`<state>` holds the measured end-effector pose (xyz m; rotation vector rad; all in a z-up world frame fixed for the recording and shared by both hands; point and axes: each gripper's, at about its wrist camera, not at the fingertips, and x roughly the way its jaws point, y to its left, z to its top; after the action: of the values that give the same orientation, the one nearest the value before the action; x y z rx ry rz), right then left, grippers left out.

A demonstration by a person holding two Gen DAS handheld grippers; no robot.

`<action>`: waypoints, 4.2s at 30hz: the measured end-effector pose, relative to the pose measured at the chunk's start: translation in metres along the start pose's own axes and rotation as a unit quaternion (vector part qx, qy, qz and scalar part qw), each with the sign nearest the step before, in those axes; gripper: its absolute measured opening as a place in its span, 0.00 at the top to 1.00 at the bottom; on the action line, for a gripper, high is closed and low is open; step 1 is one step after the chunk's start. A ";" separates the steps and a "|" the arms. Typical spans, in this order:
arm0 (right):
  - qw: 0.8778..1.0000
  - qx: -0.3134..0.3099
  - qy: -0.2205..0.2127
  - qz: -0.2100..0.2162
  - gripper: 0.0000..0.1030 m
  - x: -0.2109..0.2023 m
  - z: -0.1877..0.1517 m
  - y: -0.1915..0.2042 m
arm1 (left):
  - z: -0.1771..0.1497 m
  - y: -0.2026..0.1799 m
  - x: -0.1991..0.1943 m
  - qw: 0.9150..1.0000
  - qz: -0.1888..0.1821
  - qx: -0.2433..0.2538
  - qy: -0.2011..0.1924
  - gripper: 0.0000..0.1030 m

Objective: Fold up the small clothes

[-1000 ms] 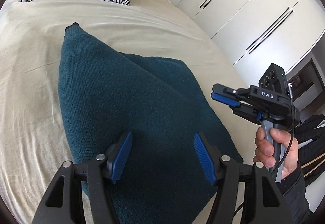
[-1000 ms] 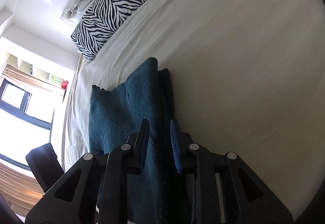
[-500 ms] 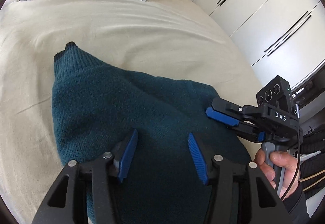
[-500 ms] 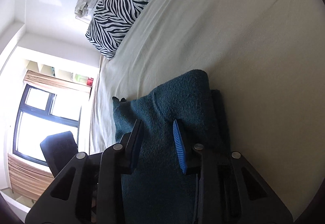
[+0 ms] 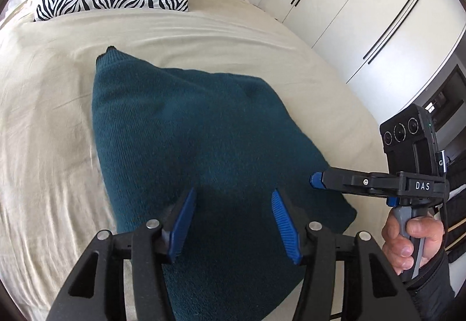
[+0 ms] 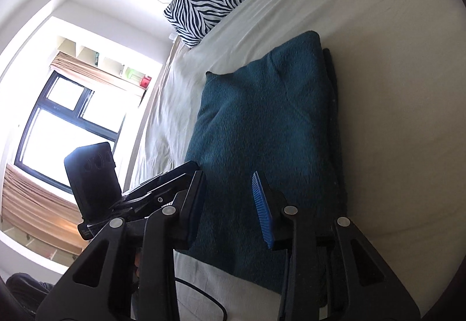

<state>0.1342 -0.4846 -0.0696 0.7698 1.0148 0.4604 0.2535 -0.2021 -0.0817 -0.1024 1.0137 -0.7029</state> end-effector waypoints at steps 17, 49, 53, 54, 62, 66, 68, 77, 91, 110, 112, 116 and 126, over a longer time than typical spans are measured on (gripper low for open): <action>0.994 0.029 -0.101 -0.032 0.21 -0.082 -0.030 -0.028 | -0.003 0.058 -0.057 0.990 -0.019 -0.121 -0.068 0.07; 0.996 -0.032 0.013 -0.079 0.80 0.014 0.031 0.072 | 0.014 0.088 -0.100 0.983 -0.085 -0.158 0.029 0.60; 0.997 -0.060 0.014 -0.049 0.80 0.019 0.008 0.128 | -0.005 0.096 -0.159 0.988 -0.071 -0.139 0.013 0.60; 0.997 -0.065 0.018 -0.042 0.80 0.024 0.000 0.142 | -0.012 0.100 -0.172 0.988 -0.066 -0.137 0.011 0.60; 0.995 -0.080 0.058 0.008 0.80 0.077 -0.074 0.202 | -0.089 0.150 -0.238 0.988 -0.042 -0.152 0.007 0.60; 0.995 -0.061 0.078 0.017 0.80 0.105 -0.106 0.195 | -0.128 0.171 -0.237 0.984 -0.049 -0.173 0.013 0.59; 0.995 -0.037 0.085 0.020 0.80 0.120 -0.120 0.183 | -0.145 0.181 -0.226 0.981 -0.050 -0.186 0.020 0.59; 0.996 0.034 0.079 0.037 0.78 0.145 -0.155 0.126 | -0.186 0.211 -0.204 0.970 -0.073 -0.232 0.019 0.49; 0.997 -0.015 -0.038 -0.060 0.71 0.083 -0.163 0.164 | -0.201 0.132 -0.279 0.982 0.058 -0.145 -0.102 0.10; 0.848 -0.265 -0.394 -0.237 0.00 -0.110 -0.259 0.349 | -0.229 -0.027 -0.437 0.897 0.329 0.025 -0.295 0.00; 0.842 -0.276 -0.403 -0.227 0.00 -0.119 -0.264 0.364 | -0.229 -0.022 -0.434 0.901 0.333 0.010 -0.277 0.00; 0.857 -0.270 -0.387 -0.207 0.00 -0.124 -0.270 0.380 | -0.230 -0.006 -0.421 0.918 0.300 -0.051 -0.256 0.00; 0.909 -0.203 -0.220 -0.288 0.00 -0.026 -0.269 0.333 | -0.241 -0.001 -0.362 0.933 0.311 -0.049 -0.174 0.00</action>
<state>-0.1147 -0.1883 0.1150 0.1573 0.6412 -0.0288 -0.0614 0.0647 0.0563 0.0115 0.6774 -0.0449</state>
